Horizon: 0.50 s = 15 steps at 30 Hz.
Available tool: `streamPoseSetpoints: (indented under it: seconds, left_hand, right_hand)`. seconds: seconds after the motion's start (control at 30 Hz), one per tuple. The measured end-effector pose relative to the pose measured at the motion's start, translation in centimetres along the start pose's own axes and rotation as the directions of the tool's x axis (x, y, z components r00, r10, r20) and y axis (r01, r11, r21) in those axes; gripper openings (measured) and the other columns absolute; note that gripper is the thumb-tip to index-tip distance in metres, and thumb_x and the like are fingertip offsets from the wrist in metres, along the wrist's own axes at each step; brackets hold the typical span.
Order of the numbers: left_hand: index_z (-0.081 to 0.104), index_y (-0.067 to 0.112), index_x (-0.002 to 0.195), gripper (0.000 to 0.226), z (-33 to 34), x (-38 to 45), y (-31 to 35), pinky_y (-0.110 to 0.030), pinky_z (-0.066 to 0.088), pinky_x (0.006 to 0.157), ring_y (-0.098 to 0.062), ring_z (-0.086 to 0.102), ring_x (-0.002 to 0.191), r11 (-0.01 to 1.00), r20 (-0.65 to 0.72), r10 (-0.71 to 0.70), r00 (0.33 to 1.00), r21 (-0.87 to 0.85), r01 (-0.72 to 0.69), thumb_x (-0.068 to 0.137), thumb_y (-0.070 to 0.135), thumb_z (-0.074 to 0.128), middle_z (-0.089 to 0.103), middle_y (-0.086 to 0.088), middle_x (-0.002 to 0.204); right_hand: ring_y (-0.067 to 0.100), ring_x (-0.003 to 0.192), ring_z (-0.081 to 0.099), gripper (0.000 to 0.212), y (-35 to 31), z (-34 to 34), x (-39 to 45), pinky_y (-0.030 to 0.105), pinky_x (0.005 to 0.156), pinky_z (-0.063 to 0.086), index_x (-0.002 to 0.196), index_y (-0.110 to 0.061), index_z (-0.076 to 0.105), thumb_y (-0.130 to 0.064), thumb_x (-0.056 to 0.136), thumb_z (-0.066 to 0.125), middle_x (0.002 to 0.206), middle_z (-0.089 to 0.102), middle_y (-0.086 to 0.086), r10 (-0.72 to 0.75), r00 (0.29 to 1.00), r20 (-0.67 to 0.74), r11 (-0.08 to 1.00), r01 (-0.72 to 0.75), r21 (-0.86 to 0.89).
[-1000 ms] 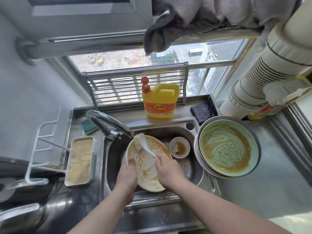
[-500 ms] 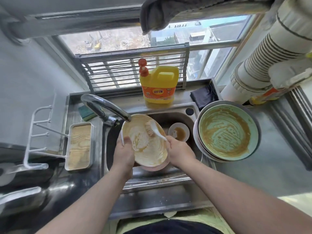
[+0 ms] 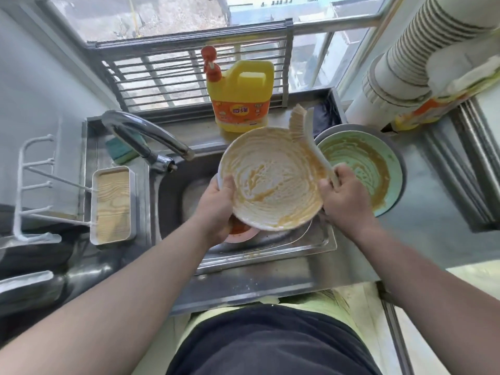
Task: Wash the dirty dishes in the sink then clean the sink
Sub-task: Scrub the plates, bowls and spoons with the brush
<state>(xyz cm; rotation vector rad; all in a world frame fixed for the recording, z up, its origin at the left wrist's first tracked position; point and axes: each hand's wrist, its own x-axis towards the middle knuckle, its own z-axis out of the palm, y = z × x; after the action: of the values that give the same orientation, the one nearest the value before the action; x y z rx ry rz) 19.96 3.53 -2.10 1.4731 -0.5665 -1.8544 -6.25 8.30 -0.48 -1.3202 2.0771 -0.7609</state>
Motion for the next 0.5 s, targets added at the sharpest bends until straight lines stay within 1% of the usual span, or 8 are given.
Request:
streamPoseSetpoints:
  seconds: [0.03, 0.1, 0.17, 0.23, 0.27, 0.33, 0.4, 0.5]
  left_hand:
    - [0.058, 0.040, 0.132, 0.027, 1.4, 0.0, -0.2, -0.050, 0.064, 0.079, -0.027, 0.077, 0.106, 0.999, 0.031, -0.038, 0.999, 0.004, 0.038, 0.108, 0.047, 0.047, 0.077, 0.000, 0.121]
    - [0.058, 0.045, 0.123, 0.018, 4.1, 0.2, -0.9, -0.050, 0.064, 0.073, -0.027, 0.078, 0.100, 0.996, 0.077, -0.081, 0.994, 0.050, 0.077, 0.108, 0.047, 0.049, 0.077, 0.001, 0.116]
    - [0.054, 0.037, 0.124, 0.019, 6.5, 0.9, -1.8, -0.057, 0.063, 0.083, -0.030, 0.075, 0.108, 0.979, 0.088, -0.024, 0.996, 0.206, 0.006, 0.107, 0.044, 0.053, 0.073, -0.003, 0.121]
    - [0.055, 0.028, 0.123, 0.024, 8.5, 1.5, -2.6, -0.058, 0.060, 0.091, -0.031, 0.071, 0.111, 0.910, 0.079, 0.041, 0.996, 0.408, -0.070, 0.103, 0.040, 0.057, 0.070, -0.004, 0.122]
    - [0.057, 0.027, 0.119, 0.021, 9.2, 1.7, -2.9, -0.056, 0.061, 0.090, -0.028, 0.072, 0.107, 0.872, 0.077, 0.050, 0.996, 0.484, -0.081, 0.101, 0.037, 0.059, 0.071, -0.003, 0.118]
    - [0.062, 0.029, 0.112, 0.012, 10.3, 2.2, -3.4, -0.048, 0.065, 0.082, -0.020, 0.075, 0.096, 0.801, 0.102, 0.046, 0.994, 0.591, -0.098, 0.101, 0.032, 0.061, 0.074, 0.001, 0.109]
    - [0.064, 0.030, 0.119, 0.019, 11.0, 2.7, -3.8, -0.042, 0.067, 0.077, -0.016, 0.075, 0.092, 0.734, 0.136, 0.067, 0.988, 0.664, -0.142, 0.101, 0.030, 0.061, 0.074, 0.006, 0.108]
    - [0.066, 0.034, 0.126, 0.028, 11.6, 3.0, -4.1, -0.044, 0.067, 0.076, -0.021, 0.075, 0.096, 0.737, 0.190, 0.053, 0.980, 0.655, -0.167, 0.100, 0.025, 0.059, 0.075, 0.007, 0.109]
  right_hand:
    - [0.010, 0.069, 0.056, 0.021, 0.6, -1.1, 0.3, 0.040, 0.062, 0.035, 0.087, -0.021, 0.044, -0.032, 0.097, 0.060, 0.070, 0.056, -0.002, -0.004, 0.999, -0.037, 1.000, 0.004, -0.011]
    - [0.001, 0.070, 0.056, 0.022, 2.2, -3.5, 0.8, 0.038, 0.059, 0.031, 0.087, -0.023, 0.044, -0.035, 0.097, 0.059, 0.070, 0.057, -0.004, 0.010, 0.994, -0.105, 0.998, -0.017, -0.067]
    - [0.007, 0.065, 0.054, 0.022, 4.3, -5.7, 1.2, 0.037, 0.062, 0.033, 0.089, -0.023, 0.045, -0.038, 0.098, 0.059, 0.071, 0.058, -0.005, 0.037, 0.992, -0.119, 0.989, -0.053, -0.136]
    - [0.025, 0.069, 0.055, 0.020, 6.5, -7.4, 1.4, 0.039, 0.066, 0.039, 0.091, -0.025, 0.045, -0.038, 0.100, 0.057, 0.074, 0.059, -0.004, 0.078, 0.994, -0.074, 0.974, -0.092, -0.208]
    - [0.033, 0.072, 0.055, 0.019, 7.5, -8.0, 1.5, 0.040, 0.067, 0.041, 0.091, -0.026, 0.045, -0.039, 0.101, 0.056, 0.075, 0.059, -0.002, 0.106, 0.993, -0.050, 0.963, -0.115, -0.245]
    - [0.037, 0.075, 0.055, 0.021, 9.0, -8.7, 1.4, 0.043, 0.067, 0.044, 0.091, -0.027, 0.044, -0.042, 0.102, 0.054, 0.078, 0.059, 0.002, 0.172, 0.985, -0.008, 0.936, -0.166, -0.311]
    - [0.037, 0.076, 0.054, 0.025, 9.9, -8.9, 1.5, 0.044, 0.066, 0.043, 0.090, -0.028, 0.042, -0.047, 0.104, 0.053, 0.080, 0.060, 0.005, 0.220, 0.975, 0.022, 0.915, -0.198, -0.352]
    - [0.036, 0.075, 0.052, 0.028, 10.7, -9.4, 1.4, 0.042, 0.064, 0.039, 0.089, -0.026, 0.042, -0.047, 0.104, 0.053, 0.079, 0.057, 0.002, 0.197, 0.980, 0.017, 0.909, -0.176, -0.377]
